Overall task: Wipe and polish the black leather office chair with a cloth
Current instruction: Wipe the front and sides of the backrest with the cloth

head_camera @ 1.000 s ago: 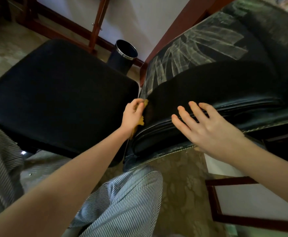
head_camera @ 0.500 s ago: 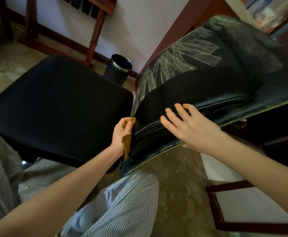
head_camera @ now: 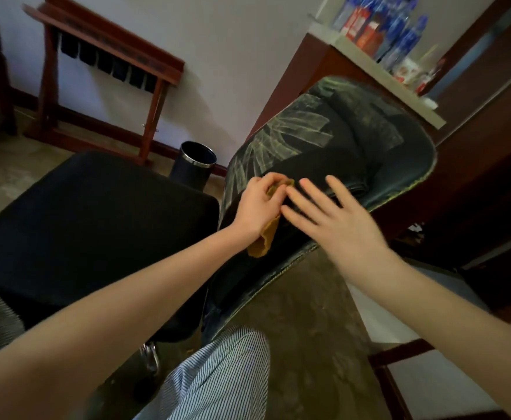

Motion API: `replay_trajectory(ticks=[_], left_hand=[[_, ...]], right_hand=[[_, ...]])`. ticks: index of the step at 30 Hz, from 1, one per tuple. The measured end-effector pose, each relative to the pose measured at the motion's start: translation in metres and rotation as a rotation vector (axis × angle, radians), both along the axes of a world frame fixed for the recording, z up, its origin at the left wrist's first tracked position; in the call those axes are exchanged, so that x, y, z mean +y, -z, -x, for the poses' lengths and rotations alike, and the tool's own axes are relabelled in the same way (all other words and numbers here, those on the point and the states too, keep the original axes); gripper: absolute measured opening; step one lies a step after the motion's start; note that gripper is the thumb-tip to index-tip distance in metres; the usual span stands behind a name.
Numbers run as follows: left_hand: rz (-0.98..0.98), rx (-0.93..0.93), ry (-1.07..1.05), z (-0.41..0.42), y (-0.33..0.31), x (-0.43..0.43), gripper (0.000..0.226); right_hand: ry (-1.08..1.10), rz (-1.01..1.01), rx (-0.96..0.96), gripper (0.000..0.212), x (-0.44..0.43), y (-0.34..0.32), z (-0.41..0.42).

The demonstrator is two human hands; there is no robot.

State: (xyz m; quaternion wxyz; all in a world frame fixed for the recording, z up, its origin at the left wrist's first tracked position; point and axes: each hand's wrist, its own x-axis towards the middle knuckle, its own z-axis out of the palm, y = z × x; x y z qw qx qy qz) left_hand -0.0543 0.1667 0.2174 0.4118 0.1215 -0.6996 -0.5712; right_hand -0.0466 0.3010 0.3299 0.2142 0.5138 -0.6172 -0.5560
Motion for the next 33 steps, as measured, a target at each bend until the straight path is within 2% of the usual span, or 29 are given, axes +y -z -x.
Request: replay_trajectory(ticks=[2,5,7,9,13,16,19,22,28,33], left_hand=[[0.078,0.076,0.037,0.004,-0.025,0.005,0.017],[0.181,0.163,0.106,0.009,-0.055,0.012,0.017],[0.241,0.201,0.128,0.012,-0.07,0.014,0.018],[0.296,0.231,0.127,0.017,-0.077,0.014,0.018],[0.346,0.263,0.143,0.033,-0.082,0.008,0.02],[0.393,0.26,0.127,0.048,-0.091,-0.003,0.019],[0.435,0.224,0.083,0.068,-0.1,-0.015,0.017],[0.392,0.163,0.056,0.093,-0.104,-0.028,0.015],[0.133,0.108,0.013,0.134,-0.089,-0.05,0.014],[0.064,0.022,-0.033,0.14,-0.062,-0.055,0.01]], right_hand=[[0.011,0.084,0.006,0.077,0.013,-0.023,0.0],[-0.122,0.252,0.003,0.089,0.03,-0.048,0.008],[-0.199,0.352,-0.082,0.083,0.036,-0.058,0.024],[-0.306,0.364,-0.121,0.072,0.041,-0.061,0.04],[-0.423,0.347,-0.132,0.065,0.038,-0.062,0.057],[-0.5,0.318,-0.142,0.042,0.033,-0.062,0.066],[-0.525,0.356,-0.185,0.043,0.031,-0.059,0.068],[-0.542,0.38,-0.185,0.037,0.033,-0.052,0.071],[-0.583,0.376,-0.159,0.031,0.032,-0.054,0.083],[-0.594,0.394,-0.14,0.032,0.031,-0.053,0.088]])
